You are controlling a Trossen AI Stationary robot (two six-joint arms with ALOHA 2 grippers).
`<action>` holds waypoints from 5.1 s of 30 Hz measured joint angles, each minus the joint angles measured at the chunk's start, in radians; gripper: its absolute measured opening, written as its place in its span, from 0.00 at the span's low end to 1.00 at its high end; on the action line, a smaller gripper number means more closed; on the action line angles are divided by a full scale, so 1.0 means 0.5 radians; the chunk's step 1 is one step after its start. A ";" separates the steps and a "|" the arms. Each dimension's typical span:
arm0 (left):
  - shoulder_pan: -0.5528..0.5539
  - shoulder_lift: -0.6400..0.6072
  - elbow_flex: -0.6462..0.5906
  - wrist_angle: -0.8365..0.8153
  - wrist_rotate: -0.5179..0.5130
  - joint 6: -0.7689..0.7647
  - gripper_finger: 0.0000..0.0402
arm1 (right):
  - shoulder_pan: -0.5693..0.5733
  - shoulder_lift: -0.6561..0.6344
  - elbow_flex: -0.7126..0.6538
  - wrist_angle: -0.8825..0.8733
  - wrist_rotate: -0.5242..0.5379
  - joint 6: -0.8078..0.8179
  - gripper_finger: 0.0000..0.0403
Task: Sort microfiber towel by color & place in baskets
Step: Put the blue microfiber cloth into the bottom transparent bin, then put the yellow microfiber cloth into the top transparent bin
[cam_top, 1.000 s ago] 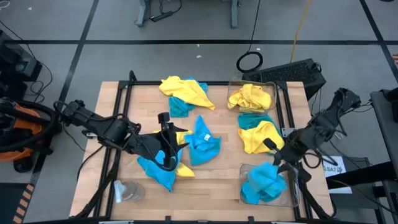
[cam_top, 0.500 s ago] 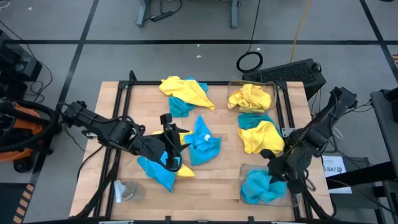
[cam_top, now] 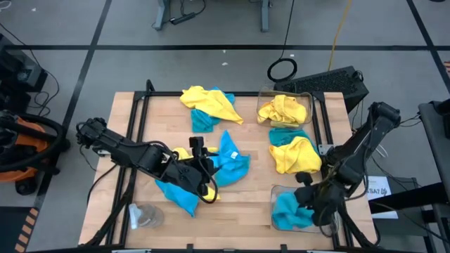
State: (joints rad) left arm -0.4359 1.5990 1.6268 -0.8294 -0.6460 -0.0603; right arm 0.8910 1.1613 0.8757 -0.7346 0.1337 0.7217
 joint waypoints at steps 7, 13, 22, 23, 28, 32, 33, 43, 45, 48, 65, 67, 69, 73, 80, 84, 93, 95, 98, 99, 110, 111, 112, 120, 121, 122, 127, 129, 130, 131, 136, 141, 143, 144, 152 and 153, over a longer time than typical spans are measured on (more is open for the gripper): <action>0.000 0.013 0.000 0.001 -0.005 0.010 0.53 | 0.004 0.253 0.000 -0.001 0.004 0.008 0.00; -0.006 0.036 0.000 -0.008 -0.002 -0.011 0.53 | 0.002 0.469 0.000 0.009 0.006 0.009 0.00; -0.006 0.046 0.000 -0.006 0.011 -0.022 0.53 | 0.001 0.796 0.002 0.076 0.020 0.009 0.00; -0.006 0.046 0.000 -0.007 0.011 -0.021 0.53 | 0.001 0.826 0.003 0.097 0.023 0.009 0.00; -0.006 0.046 0.000 -0.006 0.011 -0.022 0.53 | 0.001 0.923 0.009 0.161 0.025 0.031 0.00; -0.006 0.046 0.000 -0.006 0.011 -0.024 0.53 | 0.001 0.932 0.008 0.161 0.018 0.070 0.00; -0.006 0.046 0.000 -0.006 0.011 -0.024 0.53 | 0.001 0.924 0.007 0.161 0.017 0.084 0.00; -0.006 0.046 -0.055 0.013 0.012 -0.026 0.53 | 0.002 0.798 -0.003 0.147 0.031 0.127 0.16; -0.006 0.046 -0.079 0.015 0.012 -0.027 0.53 | 0.002 0.798 -0.003 0.143 0.030 0.126 0.19; -0.006 0.045 -0.126 0.027 0.012 -0.027 0.53 | 0.001 0.797 -0.003 0.138 0.010 0.119 0.22; -0.006 0.045 -0.157 0.077 0.012 -0.016 0.53 | 0.002 0.352 0.126 0.045 0.142 0.103 0.36; -0.006 0.045 -0.157 0.077 0.012 -0.012 0.53 | 0.002 0.273 0.140 0.041 0.153 0.102 0.39; -0.006 0.045 -0.157 0.076 0.012 -0.018 0.53 | 0.002 0.206 0.140 0.039 0.154 0.097 0.41; -0.006 0.045 -0.157 0.075 0.012 -0.019 0.53 | 0.002 0.119 0.140 0.033 0.155 0.090 0.46; -0.006 0.045 -0.157 0.069 0.012 -0.017 0.53 | 0.006 0.002 0.140 0.040 0.153 0.090 0.51; -0.006 0.045 -0.157 0.069 0.012 -0.017 0.53 | 0.031 0.001 0.140 0.100 0.155 0.078 0.50; -0.006 0.045 -0.157 0.070 0.012 -0.012 0.53 | 0.063 0.216 0.143 0.042 0.420 0.053 0.31; -0.006 0.045 -0.157 0.070 0.012 -0.019 0.53 | 0.064 0.311 0.143 0.047 0.411 0.058 0.25; -0.006 0.045 -0.157 0.070 0.012 -0.026 0.53 | 0.064 0.470 0.143 0.048 0.382 0.095 0.17; -0.006 0.045 -0.157 0.070 0.012 -0.026 0.53 | 0.064 0.520 0.143 0.055 0.344 0.098 0.15; -0.006 0.203 -0.159 0.085 0.028 -0.008 0.53 | 0.063 0.812 0.142 0.334 0.166 0.035 0.05; -0.006 0.217 -0.159 0.085 0.029 -0.008 0.53 | 0.063 0.791 0.146 0.321 0.143 0.035 0.05; -0.006 0.230 -0.159 0.087 0.029 -0.008 0.53 | 0.063 0.764 0.159 0.302 0.134 0.035 0.05; -0.006 0.260 -0.159 0.144 0.030 -0.019 0.53 | 0.068 0.374 0.320 0.232 0.153 -0.091 0.05; -0.006 0.262 -0.159 0.158 0.029 -0.021 0.53 | 0.068 0.323 0.335 0.237 0.178 -0.120 0.05; -0.006 0.265 -0.159 0.168 0.029 -0.021 0.53 | 0.068 0.271 0.345 0.237 0.208 -0.147 0.05; -0.010 0.276 -0.159 0.183 0.029 -0.026 0.53 | 0.068 0.077 0.359 0.179 0.384 -0.272 0.06; -0.010 0.286 -0.159 0.179 0.030 -0.024 0.53 | 0.068 0.031 0.359 0.069 0.489 -0.277 0.09; -0.011 0.287 -0.160 0.176 0.031 -0.024 0.53 | 0.068 0.019 0.359 0.001 0.552 -0.271 0.11; -0.011 0.288 -0.161 0.176 0.031 -0.024 0.53 | 0.068 0.013 0.359 -0.072 0.618 -0.255 0.14; -0.011 0.305 -0.160 0.183 0.031 -0.010 0.53 | 0.037 0.046 0.359 -0.381 0.857 -0.159 0.34; -0.011 0.301 -0.160 0.202 0.030 -0.005 0.53 | -0.072 0.152 0.358 -0.552 0.897 -0.138 0.53; -0.010 0.301 -0.160 0.220 0.030 0.027 0.53 | -0.127 0.202 0.335 -0.629 0.851 -0.138 0.57; -0.010 0.301 -0.160 0.235 0.029 0.033 0.53 | -0.162 0.220 0.312 -0.645 0.813 -0.148 0.58; 0.002 0.301 -0.277 0.367 0.028 0.087 0.53 | -0.403 0.290 0.094 -0.624 0.550 -0.317 0.59; 0.004 0.301 -0.296 0.374 0.029 0.091 0.53 | -0.437 0.290 0.071 -0.632 0.544 -0.329 0.58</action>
State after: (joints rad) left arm -0.4337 1.7493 1.4786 -0.6424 -0.6315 -0.0148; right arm 0.6726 1.3064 0.9112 -1.0507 0.4056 0.5573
